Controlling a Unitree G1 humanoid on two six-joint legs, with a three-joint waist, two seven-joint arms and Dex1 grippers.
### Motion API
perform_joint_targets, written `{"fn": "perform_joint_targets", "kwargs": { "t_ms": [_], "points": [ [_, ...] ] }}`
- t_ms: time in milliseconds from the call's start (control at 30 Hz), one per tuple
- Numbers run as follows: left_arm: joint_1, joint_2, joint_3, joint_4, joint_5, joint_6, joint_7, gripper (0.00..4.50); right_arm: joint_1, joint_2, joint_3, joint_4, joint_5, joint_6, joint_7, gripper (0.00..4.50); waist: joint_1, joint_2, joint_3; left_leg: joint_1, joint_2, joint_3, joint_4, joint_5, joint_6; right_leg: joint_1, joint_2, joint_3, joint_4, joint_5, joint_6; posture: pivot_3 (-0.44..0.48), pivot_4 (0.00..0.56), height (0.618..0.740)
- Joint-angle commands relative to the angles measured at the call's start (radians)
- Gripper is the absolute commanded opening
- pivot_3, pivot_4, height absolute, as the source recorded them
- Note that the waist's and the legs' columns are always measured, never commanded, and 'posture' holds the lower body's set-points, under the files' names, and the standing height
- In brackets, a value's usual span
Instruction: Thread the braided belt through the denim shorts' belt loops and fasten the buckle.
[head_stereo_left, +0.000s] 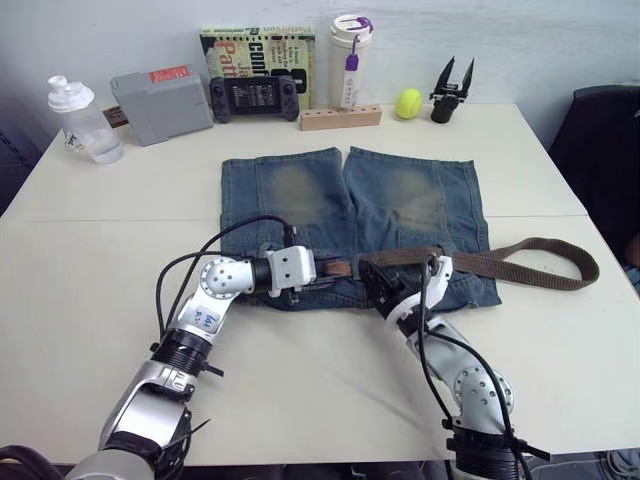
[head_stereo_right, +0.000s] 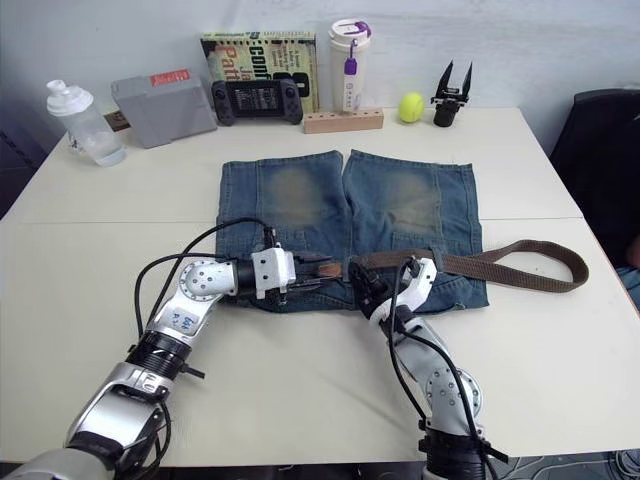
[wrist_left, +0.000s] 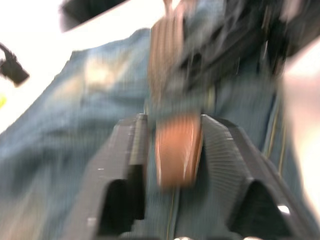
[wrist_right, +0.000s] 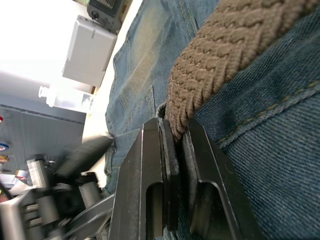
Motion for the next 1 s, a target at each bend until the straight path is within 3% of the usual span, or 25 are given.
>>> {"fn": "perform_joint_targets", "kwargs": {
  "t_ms": [33,300,533,1000],
  "points": [
    [-0.010,-0.011,0.012,0.011,-0.019,-0.027,-0.009,2.49,0.004,0.011,0.009,0.008,-0.014,0.005,-0.002,0.00,0.000,0.000,0.000,0.000,0.000,0.000,0.000,0.000,0.000,0.000,0.000,0.000,0.000,0.000,0.000,0.000,0.150,0.693],
    [-0.056,0.042,-0.024,0.167,0.117,-0.239,0.015,2.49,0.011,0.040,0.011,0.003,-0.033,-0.023,0.005,0.00,-0.001,0.000,0.000,0.000,0.000,0.000,-0.001,0.000,0.000,0.000,0.001,0.000,0.000,0.000,0.000,0.000,0.150,0.693],
    [-0.121,0.051,-0.011,0.287,0.228,-0.337,0.164,2.49,0.015,0.049,0.014,0.003,-0.040,-0.037,0.008,0.00,0.002,0.000,0.000,0.001,0.000,0.000,-0.002,0.000,0.000,0.000,0.000,-0.001,0.000,0.000,0.000,0.000,0.150,0.693],
    [-0.114,0.038,0.001,0.269,0.171,-0.387,0.183,2.49,0.013,0.046,0.012,0.008,-0.041,-0.031,0.013,0.00,0.001,0.000,0.000,0.001,0.000,0.000,-0.003,0.000,0.000,0.000,0.000,-0.001,0.000,0.000,0.000,0.000,0.150,0.693]
  ]
}}
